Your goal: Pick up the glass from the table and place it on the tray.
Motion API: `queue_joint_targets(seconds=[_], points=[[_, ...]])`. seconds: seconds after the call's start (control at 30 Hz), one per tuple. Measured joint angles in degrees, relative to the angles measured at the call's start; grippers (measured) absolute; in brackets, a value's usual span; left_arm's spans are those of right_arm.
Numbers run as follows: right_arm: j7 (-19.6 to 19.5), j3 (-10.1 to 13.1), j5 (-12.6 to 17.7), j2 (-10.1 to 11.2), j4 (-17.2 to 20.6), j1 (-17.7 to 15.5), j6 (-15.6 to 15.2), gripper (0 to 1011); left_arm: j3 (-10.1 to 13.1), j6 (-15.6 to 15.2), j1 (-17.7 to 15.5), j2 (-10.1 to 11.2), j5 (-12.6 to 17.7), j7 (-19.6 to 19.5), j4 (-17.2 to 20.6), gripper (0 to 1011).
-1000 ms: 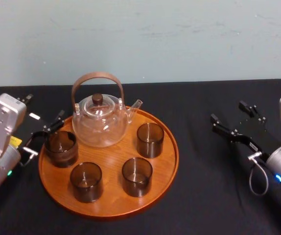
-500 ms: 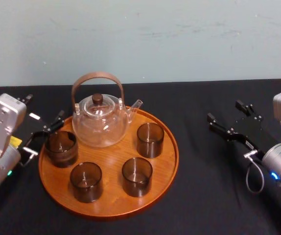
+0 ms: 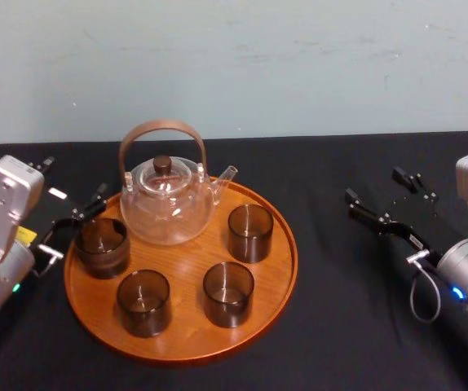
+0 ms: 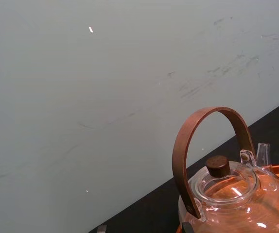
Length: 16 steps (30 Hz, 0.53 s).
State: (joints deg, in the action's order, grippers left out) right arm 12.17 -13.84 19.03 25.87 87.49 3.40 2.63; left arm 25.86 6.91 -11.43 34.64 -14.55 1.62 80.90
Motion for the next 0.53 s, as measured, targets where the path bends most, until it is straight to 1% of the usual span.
queue_joint_targets(seconds=[0.53], points=[[0.0, 0.0, 0.1, 0.1, 0.1, -0.1, 0.0, 1002, 0.0, 0.0, 0.0, 0.0, 0.0, 0.0, 0.0, 1001]])
